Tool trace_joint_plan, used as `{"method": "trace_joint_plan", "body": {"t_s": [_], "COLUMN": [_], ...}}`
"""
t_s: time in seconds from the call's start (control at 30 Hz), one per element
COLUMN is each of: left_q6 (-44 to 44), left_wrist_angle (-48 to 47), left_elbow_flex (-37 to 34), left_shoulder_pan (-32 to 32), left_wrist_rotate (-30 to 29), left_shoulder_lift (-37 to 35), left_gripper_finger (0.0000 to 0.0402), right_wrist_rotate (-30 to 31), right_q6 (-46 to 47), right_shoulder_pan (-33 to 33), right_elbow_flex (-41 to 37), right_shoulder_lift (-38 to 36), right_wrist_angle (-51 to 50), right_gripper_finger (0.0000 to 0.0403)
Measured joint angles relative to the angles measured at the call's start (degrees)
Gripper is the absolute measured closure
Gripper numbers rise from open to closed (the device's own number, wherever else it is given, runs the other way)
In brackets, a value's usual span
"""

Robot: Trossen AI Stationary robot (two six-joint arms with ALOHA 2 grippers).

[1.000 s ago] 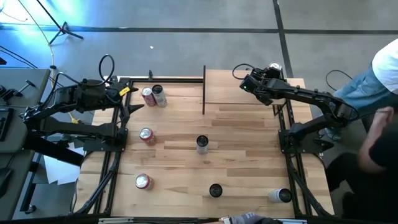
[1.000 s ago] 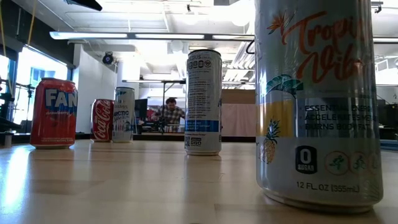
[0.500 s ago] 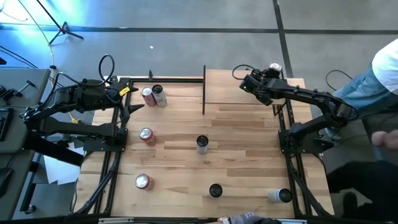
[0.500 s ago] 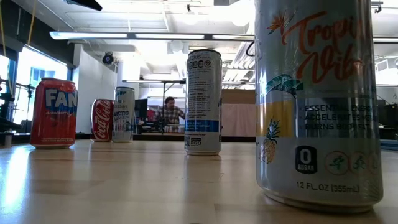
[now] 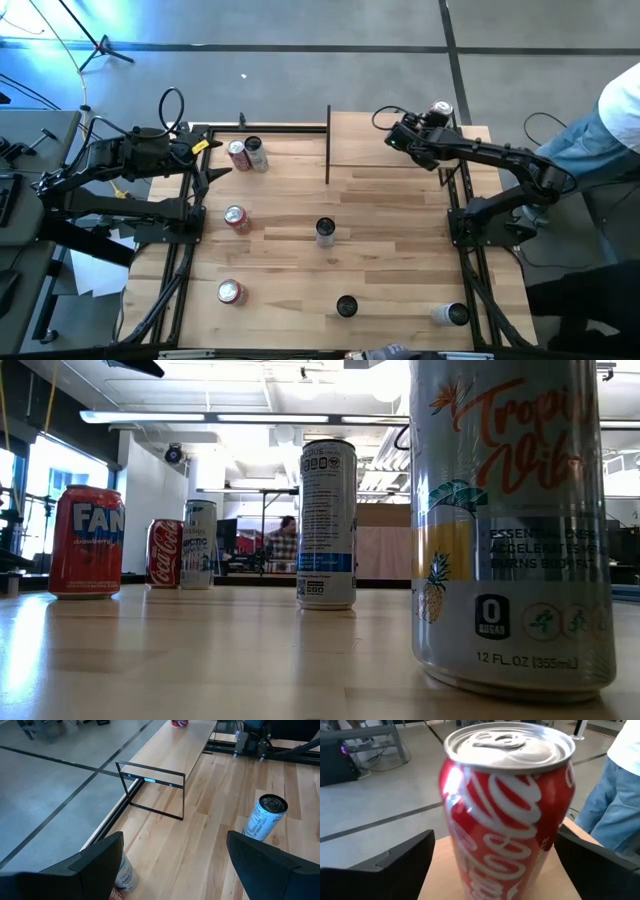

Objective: Place canned beverage on shelf
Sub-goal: Put the red soda can on the shelf, then adjust the shelf

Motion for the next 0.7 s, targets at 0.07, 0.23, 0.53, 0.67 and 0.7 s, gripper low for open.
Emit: {"method": "trace_joint_plan", "body": {"t_s": [0.07,0.23,0.53,0.67,0.7], "left_q6": [0.0,0.0,0.0,0.0,0.0], "left_wrist_angle": [0.0,-0.01,0.0,-0.02,0.0], "left_elbow_flex": [0.0,-0.01,0.0,0.0,-0.02], "left_shoulder_pan": [0.0,0.01,0.01,0.0,0.01], "left_wrist_rotate": [0.0,0.0,0.0,0.0,0.0], "left_shoulder_lift": [0.01,0.0,0.0,0.01,0.0], "left_gripper_finger": [0.0067,0.0067,0.0067,0.0067,0.0067], "right_wrist_rotate": [0.0,0.07,-4.0,-5.94,-6.79], "right_q6": [1.04,3.31,7.51,12.35,13.36], "right_shoulder_pan": [0.88,3.35,6.38,7.76,8.26], "right_elbow_flex": [0.02,0.04,0.11,0.11,0.11], "right_shoulder_lift": [0.0,-0.02,-0.04,-0.09,-0.09], "right_wrist_angle": [-0.01,-0.37,-6.28,-11.03,-12.22], "right_gripper_finger": [0.0004,0.0004,0.0004,0.0004,0.0004]}}
